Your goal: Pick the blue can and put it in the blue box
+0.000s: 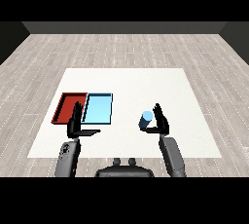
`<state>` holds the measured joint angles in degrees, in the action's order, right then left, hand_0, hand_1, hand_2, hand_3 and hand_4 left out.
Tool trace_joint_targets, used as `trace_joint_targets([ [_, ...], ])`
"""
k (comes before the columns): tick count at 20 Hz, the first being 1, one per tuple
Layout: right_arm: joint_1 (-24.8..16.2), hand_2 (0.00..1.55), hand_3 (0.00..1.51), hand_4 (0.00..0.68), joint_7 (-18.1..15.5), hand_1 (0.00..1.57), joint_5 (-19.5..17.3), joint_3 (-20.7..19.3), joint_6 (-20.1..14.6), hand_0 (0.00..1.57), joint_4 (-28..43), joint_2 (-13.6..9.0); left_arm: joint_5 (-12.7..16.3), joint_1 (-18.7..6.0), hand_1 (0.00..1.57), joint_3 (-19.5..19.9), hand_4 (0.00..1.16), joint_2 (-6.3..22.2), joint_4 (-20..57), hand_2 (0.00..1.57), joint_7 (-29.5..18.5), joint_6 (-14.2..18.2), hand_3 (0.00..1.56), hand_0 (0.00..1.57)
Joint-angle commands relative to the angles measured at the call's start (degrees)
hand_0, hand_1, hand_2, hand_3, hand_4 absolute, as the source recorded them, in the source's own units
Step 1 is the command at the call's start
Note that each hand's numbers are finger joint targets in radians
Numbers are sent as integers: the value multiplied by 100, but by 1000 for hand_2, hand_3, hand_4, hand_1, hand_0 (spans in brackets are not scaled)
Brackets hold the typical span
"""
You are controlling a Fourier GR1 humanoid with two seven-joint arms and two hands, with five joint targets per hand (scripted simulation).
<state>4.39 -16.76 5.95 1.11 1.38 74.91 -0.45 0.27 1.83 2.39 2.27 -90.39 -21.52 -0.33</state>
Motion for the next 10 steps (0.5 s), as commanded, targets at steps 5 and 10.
trace_joint_targets([
  [5,512,0,0,0,-59,0,360,-127,-42,0,-796,43,-22,118,0,-32,0,-57,51,0,-227,7,0,0],
  [10,773,0,0,0,-782,0,403,-56,-146,0,-1730,43,-246,-154,0,-52,0,-126,-42,0,188,401,0,0],
])
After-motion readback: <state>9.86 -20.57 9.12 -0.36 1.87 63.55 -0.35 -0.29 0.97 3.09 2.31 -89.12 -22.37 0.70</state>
